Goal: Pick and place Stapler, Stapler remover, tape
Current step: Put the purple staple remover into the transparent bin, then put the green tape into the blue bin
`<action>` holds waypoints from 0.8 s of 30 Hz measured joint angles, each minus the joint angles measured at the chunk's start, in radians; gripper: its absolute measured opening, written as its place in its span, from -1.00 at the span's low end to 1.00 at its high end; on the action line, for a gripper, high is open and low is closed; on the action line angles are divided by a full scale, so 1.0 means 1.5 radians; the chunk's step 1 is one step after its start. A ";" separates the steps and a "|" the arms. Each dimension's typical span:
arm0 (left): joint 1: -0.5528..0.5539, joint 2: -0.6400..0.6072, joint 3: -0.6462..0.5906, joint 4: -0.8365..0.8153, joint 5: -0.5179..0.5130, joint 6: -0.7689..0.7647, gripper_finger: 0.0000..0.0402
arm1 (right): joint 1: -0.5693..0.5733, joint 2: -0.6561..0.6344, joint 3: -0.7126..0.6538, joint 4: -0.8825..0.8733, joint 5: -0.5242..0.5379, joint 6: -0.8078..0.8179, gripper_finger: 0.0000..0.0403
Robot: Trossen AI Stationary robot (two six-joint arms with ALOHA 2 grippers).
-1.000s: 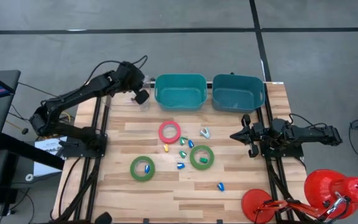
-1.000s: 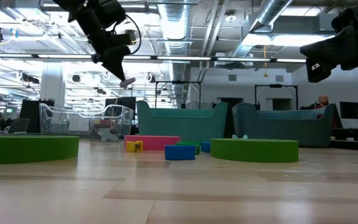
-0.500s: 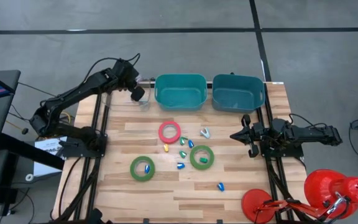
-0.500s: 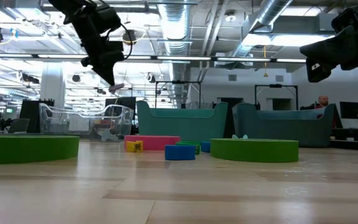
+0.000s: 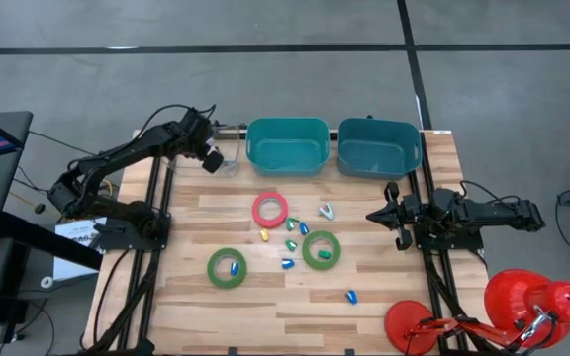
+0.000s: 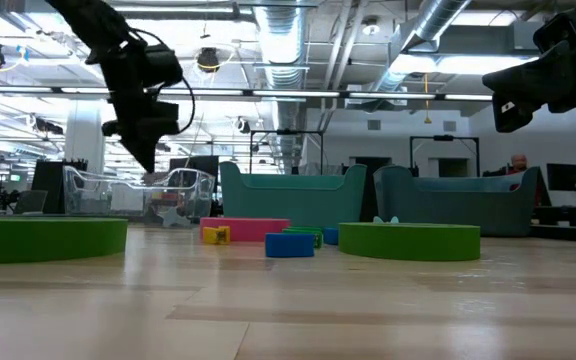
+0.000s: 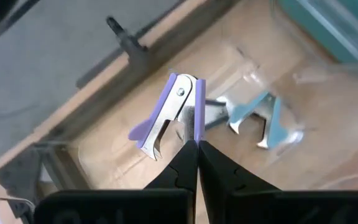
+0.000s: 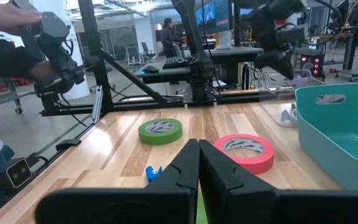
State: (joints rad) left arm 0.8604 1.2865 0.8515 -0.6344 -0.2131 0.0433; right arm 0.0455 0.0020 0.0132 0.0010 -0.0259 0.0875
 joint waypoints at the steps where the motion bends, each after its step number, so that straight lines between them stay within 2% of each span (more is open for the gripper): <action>1: 0.000 0.000 -0.004 -0.001 0.000 0.000 -0.98 | 0.000 0.000 0.000 0.000 0.000 0.000 -1.00; 10: 0.000 0.000 -0.021 0.000 0.003 0.000 -0.90 | 0.000 0.000 0.000 0.000 0.000 0.000 -1.00; 20: -0.001 0.000 -0.021 -0.001 0.015 0.000 -0.37 | 0.000 0.000 0.000 0.000 0.000 0.000 -1.00; 24: -0.009 -0.011 -0.021 -0.001 0.015 0.000 -0.23 | 0.000 0.000 0.000 0.000 0.000 0.000 -1.00</action>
State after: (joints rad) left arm 0.8471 1.2695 0.8205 -0.6364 -0.1902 0.0433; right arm 0.0456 0.0017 0.0132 0.0006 -0.0261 0.0875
